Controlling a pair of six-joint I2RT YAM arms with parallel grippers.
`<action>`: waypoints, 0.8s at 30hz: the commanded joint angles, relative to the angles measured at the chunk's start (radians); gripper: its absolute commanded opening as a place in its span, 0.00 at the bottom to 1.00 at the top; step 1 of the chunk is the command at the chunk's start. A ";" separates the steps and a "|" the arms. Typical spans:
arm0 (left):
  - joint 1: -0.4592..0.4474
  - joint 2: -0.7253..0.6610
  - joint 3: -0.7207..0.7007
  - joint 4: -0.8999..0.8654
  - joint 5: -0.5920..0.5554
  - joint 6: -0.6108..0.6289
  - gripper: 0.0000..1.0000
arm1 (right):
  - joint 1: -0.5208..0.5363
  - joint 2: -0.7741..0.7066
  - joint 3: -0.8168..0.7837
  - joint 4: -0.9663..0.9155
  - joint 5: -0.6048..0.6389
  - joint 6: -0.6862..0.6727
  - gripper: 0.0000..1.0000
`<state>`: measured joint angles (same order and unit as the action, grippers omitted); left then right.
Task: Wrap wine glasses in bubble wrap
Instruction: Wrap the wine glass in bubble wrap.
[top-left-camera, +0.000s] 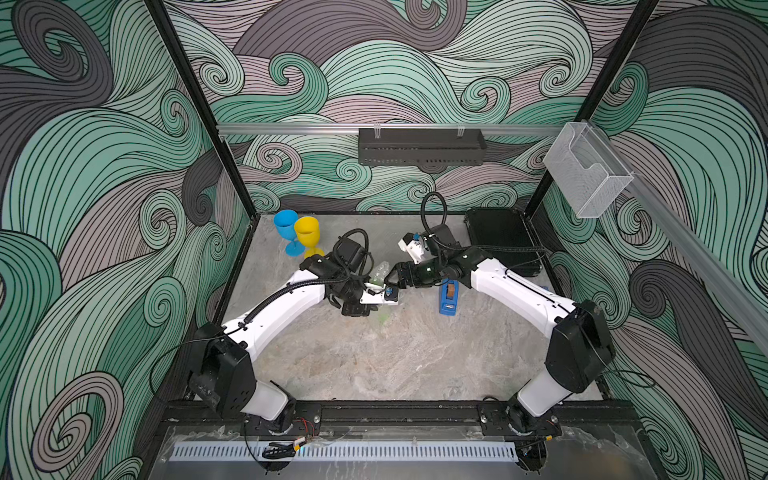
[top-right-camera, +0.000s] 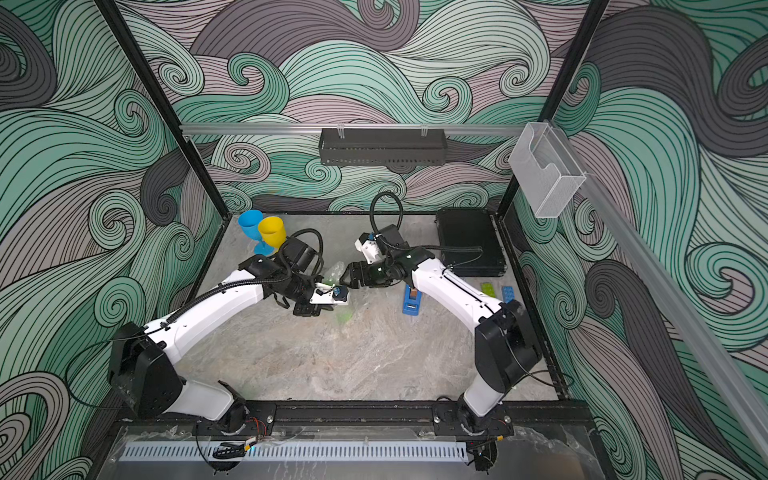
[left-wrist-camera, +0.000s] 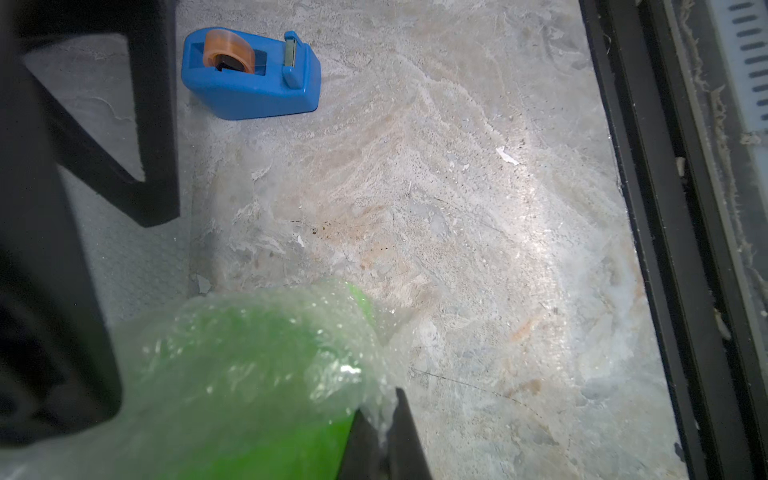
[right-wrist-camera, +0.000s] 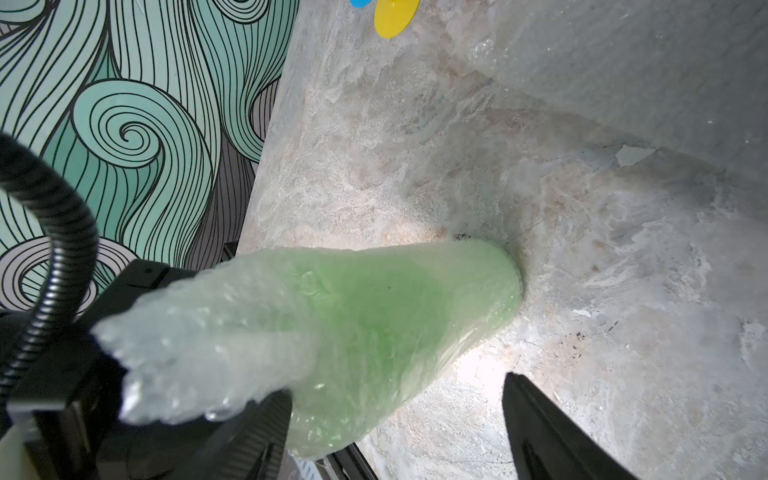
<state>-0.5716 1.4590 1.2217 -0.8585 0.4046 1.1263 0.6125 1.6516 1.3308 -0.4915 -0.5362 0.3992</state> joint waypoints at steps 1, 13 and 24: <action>-0.002 0.011 -0.007 -0.043 0.040 0.030 0.00 | 0.019 0.036 0.004 -0.052 0.012 -0.033 0.79; -0.002 0.009 0.002 -0.033 0.052 0.021 0.00 | 0.090 0.122 0.044 -0.172 0.144 -0.059 0.58; -0.004 -0.029 -0.007 0.007 0.077 -0.017 0.12 | 0.131 0.154 0.096 -0.290 0.295 -0.056 0.10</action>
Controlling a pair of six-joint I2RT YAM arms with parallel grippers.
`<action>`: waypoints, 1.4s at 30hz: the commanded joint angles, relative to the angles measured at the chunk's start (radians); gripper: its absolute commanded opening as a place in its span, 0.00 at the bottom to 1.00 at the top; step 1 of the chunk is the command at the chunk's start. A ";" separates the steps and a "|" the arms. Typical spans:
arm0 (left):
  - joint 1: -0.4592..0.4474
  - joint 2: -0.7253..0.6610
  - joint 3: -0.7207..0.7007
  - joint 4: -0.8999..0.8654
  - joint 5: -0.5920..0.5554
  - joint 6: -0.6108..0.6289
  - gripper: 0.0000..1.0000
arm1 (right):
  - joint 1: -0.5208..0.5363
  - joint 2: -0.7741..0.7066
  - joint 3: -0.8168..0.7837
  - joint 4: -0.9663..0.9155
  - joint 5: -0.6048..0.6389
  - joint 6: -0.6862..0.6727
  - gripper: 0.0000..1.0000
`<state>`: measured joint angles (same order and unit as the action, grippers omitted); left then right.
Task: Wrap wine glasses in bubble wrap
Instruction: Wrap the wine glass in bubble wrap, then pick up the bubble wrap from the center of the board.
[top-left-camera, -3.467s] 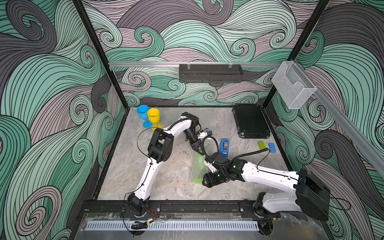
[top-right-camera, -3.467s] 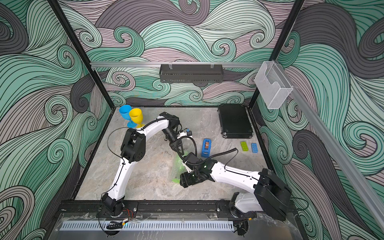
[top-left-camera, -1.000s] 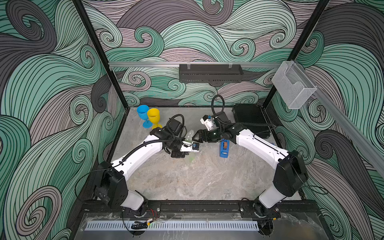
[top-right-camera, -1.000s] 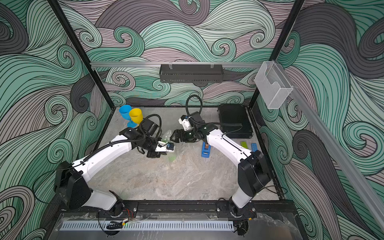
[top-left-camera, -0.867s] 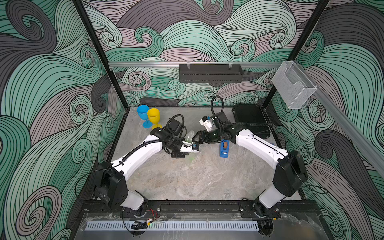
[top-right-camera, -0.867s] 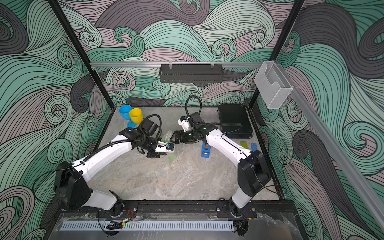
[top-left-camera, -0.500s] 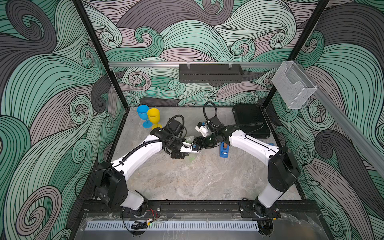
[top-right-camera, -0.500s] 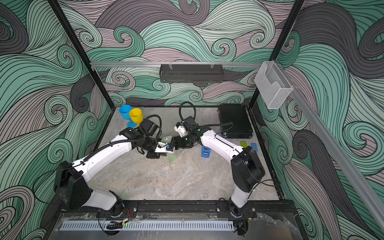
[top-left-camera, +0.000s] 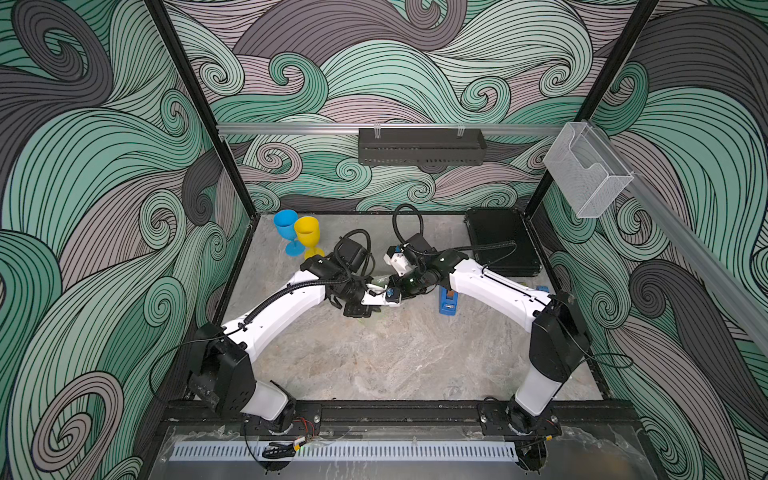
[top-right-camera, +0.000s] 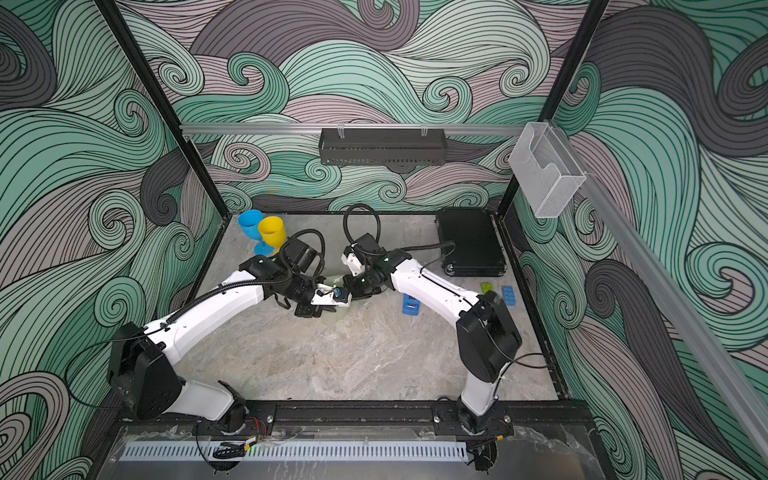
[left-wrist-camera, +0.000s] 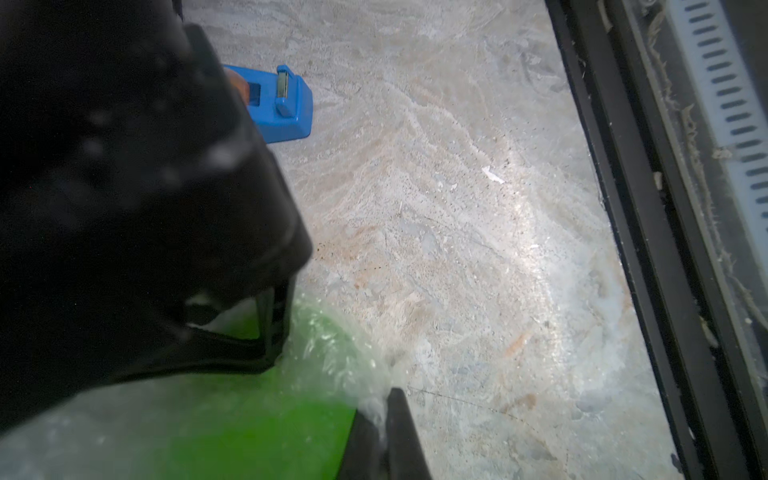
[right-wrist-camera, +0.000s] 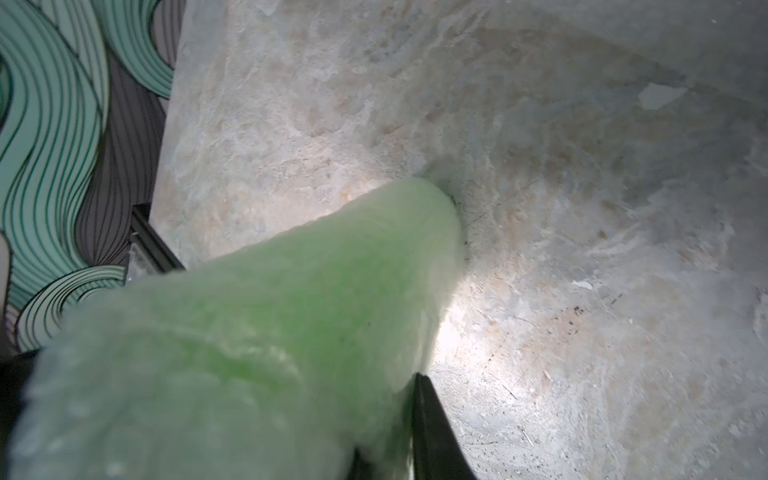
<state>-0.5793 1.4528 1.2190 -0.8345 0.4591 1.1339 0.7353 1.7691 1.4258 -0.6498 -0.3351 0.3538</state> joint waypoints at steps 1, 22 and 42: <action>0.004 -0.039 -0.007 -0.017 0.030 -0.032 0.21 | 0.014 0.038 0.011 -0.141 0.103 -0.012 0.06; 0.251 -0.284 -0.142 0.406 -0.036 -1.206 0.62 | 0.054 -0.079 0.110 -0.335 0.217 -0.116 0.01; 0.228 -0.128 -0.329 0.667 0.277 -1.750 0.68 | 0.127 -0.022 0.162 -0.361 0.287 -0.127 0.00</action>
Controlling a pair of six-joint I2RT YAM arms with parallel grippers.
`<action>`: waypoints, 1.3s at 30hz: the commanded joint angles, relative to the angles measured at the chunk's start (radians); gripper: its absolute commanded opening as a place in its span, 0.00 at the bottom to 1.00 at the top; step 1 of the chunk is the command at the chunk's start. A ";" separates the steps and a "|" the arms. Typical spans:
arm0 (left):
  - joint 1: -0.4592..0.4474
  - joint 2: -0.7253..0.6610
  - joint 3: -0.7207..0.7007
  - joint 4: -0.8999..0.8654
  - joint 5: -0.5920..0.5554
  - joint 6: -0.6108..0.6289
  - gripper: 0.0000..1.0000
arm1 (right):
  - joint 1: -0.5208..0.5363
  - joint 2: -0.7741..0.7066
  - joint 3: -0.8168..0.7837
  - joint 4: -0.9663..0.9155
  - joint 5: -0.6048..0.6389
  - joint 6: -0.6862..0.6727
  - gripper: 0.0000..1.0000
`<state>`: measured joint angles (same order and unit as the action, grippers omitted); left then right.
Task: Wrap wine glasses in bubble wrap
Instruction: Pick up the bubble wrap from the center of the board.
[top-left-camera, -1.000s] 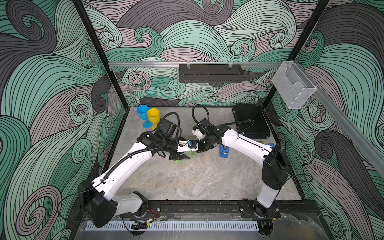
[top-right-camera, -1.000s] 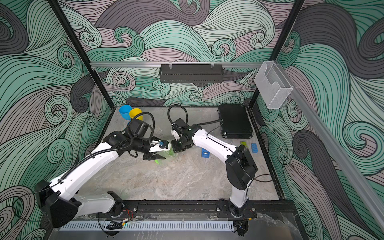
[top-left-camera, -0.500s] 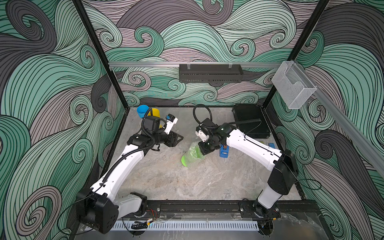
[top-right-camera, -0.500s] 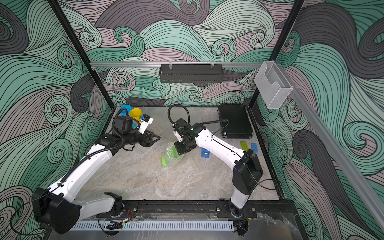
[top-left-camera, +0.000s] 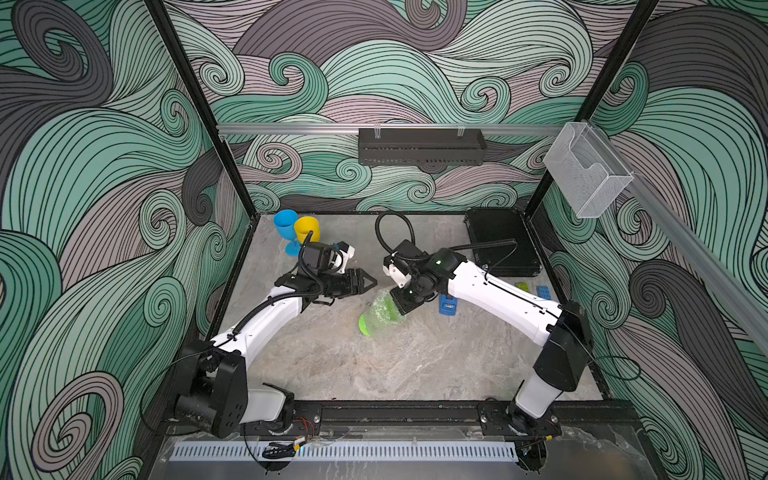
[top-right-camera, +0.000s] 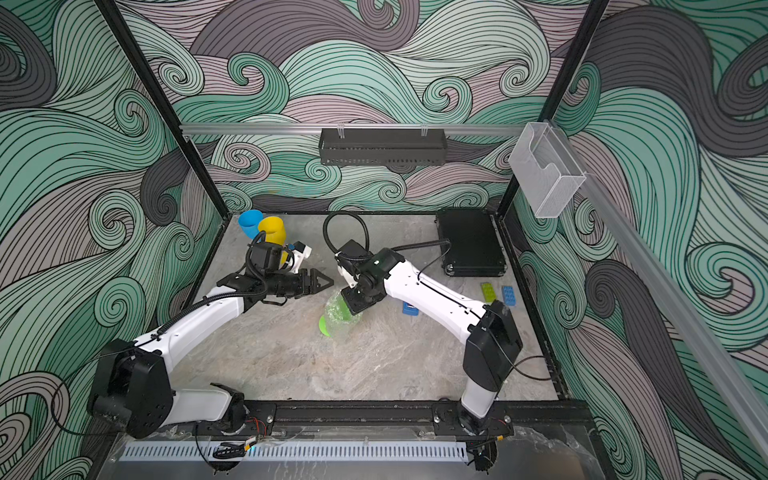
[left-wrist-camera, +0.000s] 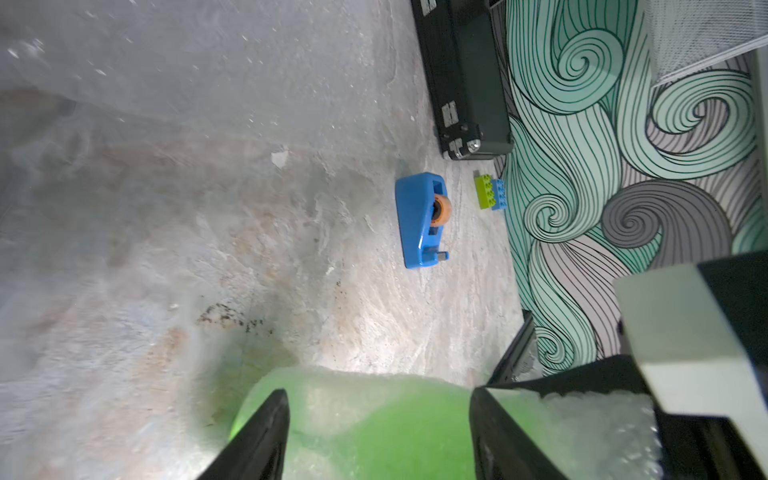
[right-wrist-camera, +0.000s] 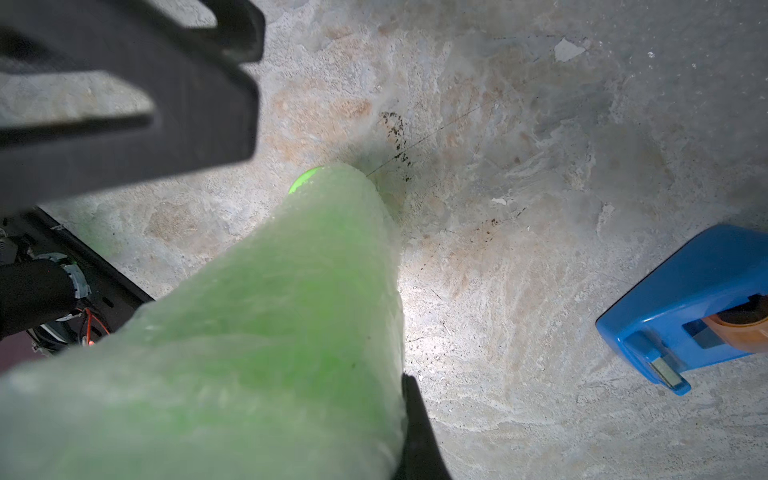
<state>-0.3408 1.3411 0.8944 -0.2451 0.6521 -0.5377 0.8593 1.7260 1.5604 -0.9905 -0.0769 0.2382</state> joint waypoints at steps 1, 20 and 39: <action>-0.012 -0.024 -0.015 0.103 0.106 -0.101 0.68 | 0.003 0.025 0.030 -0.024 0.031 -0.013 0.00; -0.102 -0.058 -0.073 -0.047 0.044 0.154 0.59 | 0.003 0.056 0.069 -0.036 0.016 -0.017 0.00; -0.175 0.143 0.081 -0.420 -0.185 0.451 0.40 | 0.015 0.103 0.150 -0.073 -0.043 0.019 0.00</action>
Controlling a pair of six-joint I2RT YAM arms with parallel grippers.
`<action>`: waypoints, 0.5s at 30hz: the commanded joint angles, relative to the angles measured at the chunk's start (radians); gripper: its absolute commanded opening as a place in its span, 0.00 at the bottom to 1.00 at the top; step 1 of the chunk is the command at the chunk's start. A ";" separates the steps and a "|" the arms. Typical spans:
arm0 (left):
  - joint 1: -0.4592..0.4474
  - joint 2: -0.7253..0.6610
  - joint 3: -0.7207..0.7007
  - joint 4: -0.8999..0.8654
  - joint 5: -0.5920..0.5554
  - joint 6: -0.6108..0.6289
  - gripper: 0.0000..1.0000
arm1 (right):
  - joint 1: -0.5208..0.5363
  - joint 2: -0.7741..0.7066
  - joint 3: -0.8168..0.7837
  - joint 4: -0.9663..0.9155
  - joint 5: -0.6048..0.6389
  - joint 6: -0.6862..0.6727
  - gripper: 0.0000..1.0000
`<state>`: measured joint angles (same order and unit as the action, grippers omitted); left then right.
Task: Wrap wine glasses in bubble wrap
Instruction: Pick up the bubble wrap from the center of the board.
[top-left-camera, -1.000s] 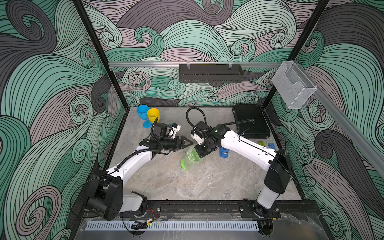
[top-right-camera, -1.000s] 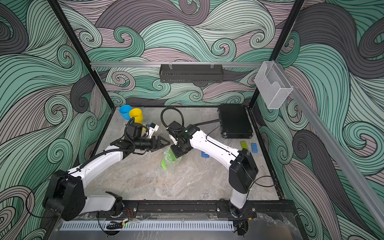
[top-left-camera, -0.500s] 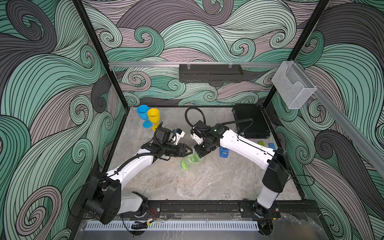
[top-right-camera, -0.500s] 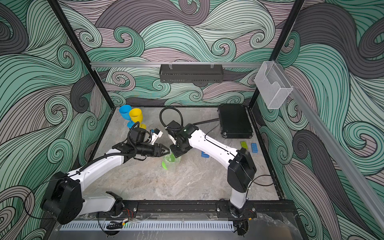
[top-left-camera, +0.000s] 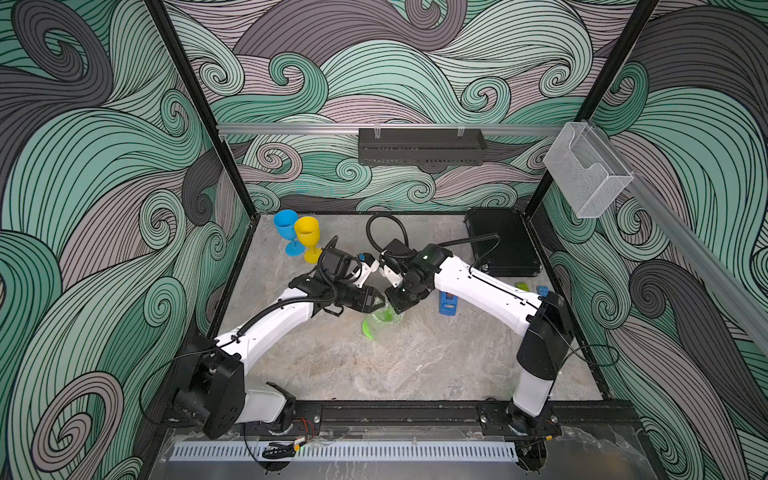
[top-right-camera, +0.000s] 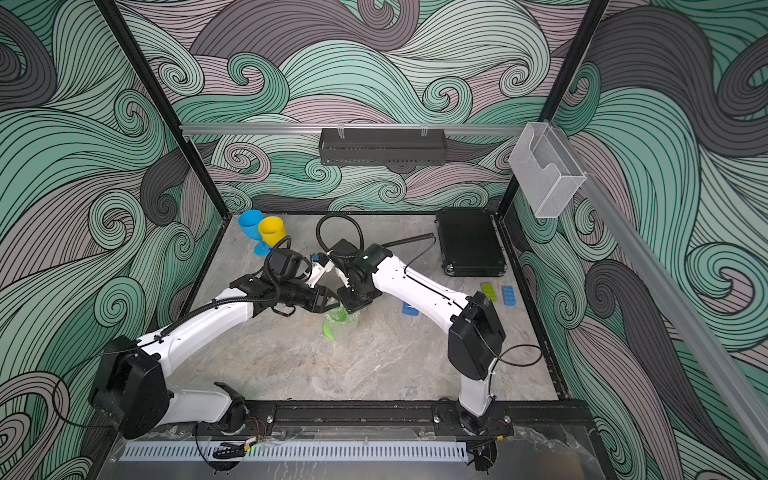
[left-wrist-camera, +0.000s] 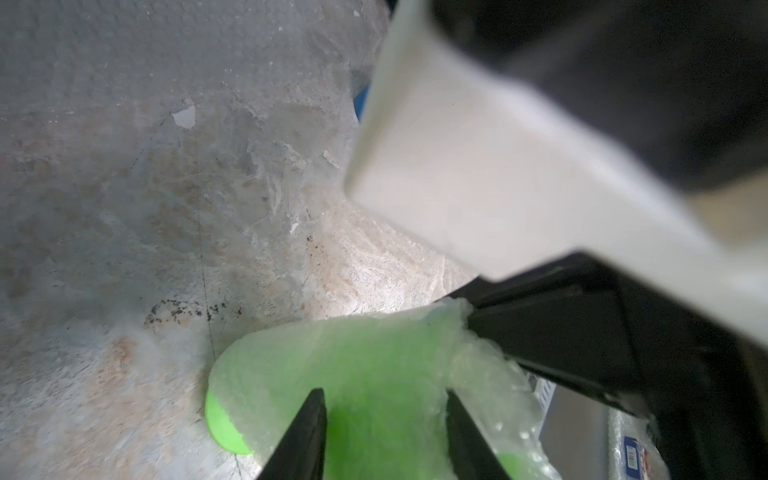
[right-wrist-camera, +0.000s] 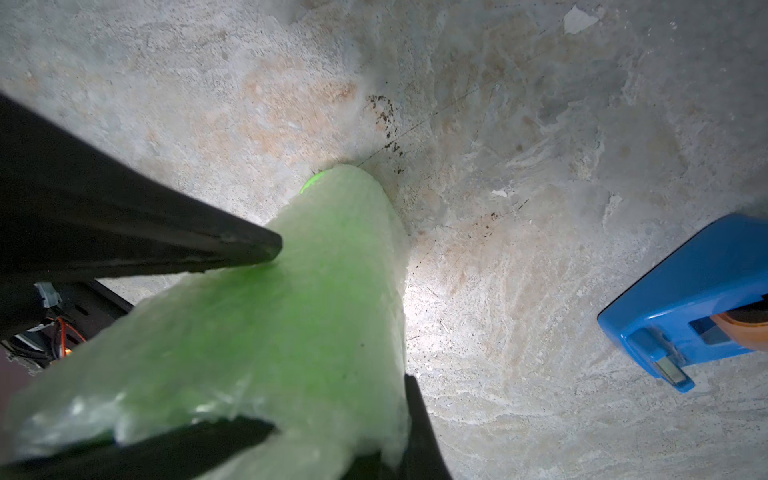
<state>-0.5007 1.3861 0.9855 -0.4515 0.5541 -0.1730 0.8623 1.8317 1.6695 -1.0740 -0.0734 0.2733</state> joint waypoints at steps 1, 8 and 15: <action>-0.015 0.100 -0.019 -0.205 -0.097 0.083 0.40 | 0.015 -0.003 0.046 0.011 -0.053 -0.016 0.00; -0.018 0.123 -0.003 -0.201 -0.138 0.073 0.22 | 0.018 -0.034 0.045 0.010 -0.096 -0.009 0.14; -0.031 0.119 0.005 -0.210 -0.159 0.097 0.18 | 0.005 -0.117 0.028 0.012 -0.129 -0.006 0.34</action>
<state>-0.5140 1.4582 1.0302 -0.5064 0.4759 -0.1158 0.8669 1.7721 1.6882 -1.0706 -0.1593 0.2829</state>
